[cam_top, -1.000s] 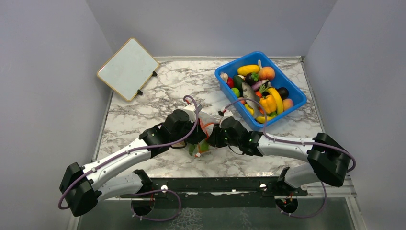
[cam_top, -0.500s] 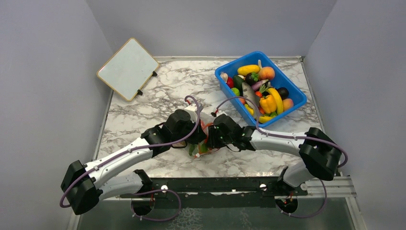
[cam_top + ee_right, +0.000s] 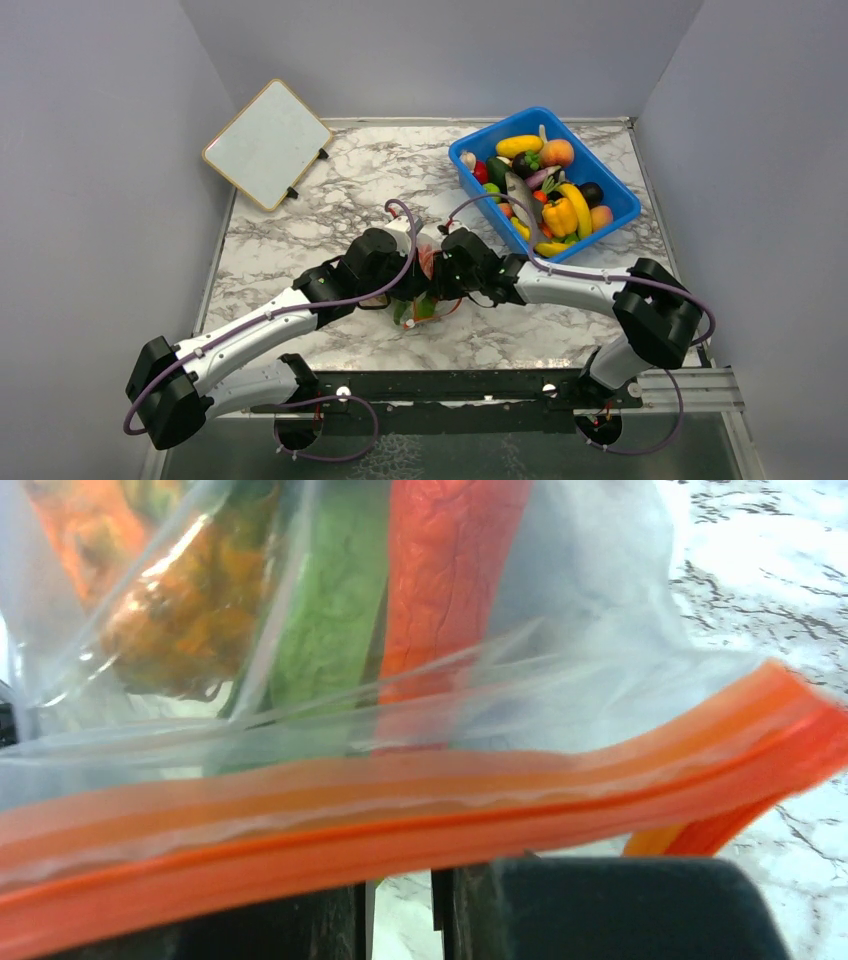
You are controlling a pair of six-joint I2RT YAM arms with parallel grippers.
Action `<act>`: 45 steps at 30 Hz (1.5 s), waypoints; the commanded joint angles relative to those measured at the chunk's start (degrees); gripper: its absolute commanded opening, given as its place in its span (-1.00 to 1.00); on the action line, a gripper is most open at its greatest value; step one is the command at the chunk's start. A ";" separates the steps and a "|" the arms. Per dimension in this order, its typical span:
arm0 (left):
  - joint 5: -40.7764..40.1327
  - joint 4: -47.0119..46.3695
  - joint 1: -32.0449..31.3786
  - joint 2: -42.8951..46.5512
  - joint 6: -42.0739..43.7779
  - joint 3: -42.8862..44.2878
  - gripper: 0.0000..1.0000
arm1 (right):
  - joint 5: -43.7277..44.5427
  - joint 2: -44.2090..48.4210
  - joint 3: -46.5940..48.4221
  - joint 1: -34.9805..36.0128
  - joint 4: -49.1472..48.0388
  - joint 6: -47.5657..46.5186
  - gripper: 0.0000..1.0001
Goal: Open the zip-top bag and remove the fake food
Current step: Pick up the fake vegetable from the zipper food storage bag.
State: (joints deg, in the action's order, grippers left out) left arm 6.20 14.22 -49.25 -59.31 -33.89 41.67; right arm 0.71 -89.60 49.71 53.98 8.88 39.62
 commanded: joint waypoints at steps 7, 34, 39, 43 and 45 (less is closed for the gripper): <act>-0.85 -0.99 -0.13 0.92 0.16 0.34 -1.00 | 1.11 5.84 -0.31 -0.71 6.81 -1.98 -0.70; -4.85 -1.72 -0.12 0.99 -0.85 -0.18 -1.00 | -23.48 29.98 -2.77 -0.71 32.15 -12.75 -0.73; -4.70 -1.66 -0.13 0.60 -0.94 0.08 -1.00 | -18.19 31.90 -0.52 -0.71 34.56 -10.46 -0.77; -5.25 -1.85 -0.19 0.99 -1.09 -0.26 -1.00 | -3.83 34.42 2.59 -0.76 37.40 -9.70 -0.78; -4.89 -2.00 -0.14 1.02 -0.55 -0.31 -1.00 | 1.57 35.14 5.30 -0.71 39.34 -11.23 -0.77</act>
State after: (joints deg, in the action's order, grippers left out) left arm 2.87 14.17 -49.25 -59.31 -34.41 41.67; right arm -11.35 -57.12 49.56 53.25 44.40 29.41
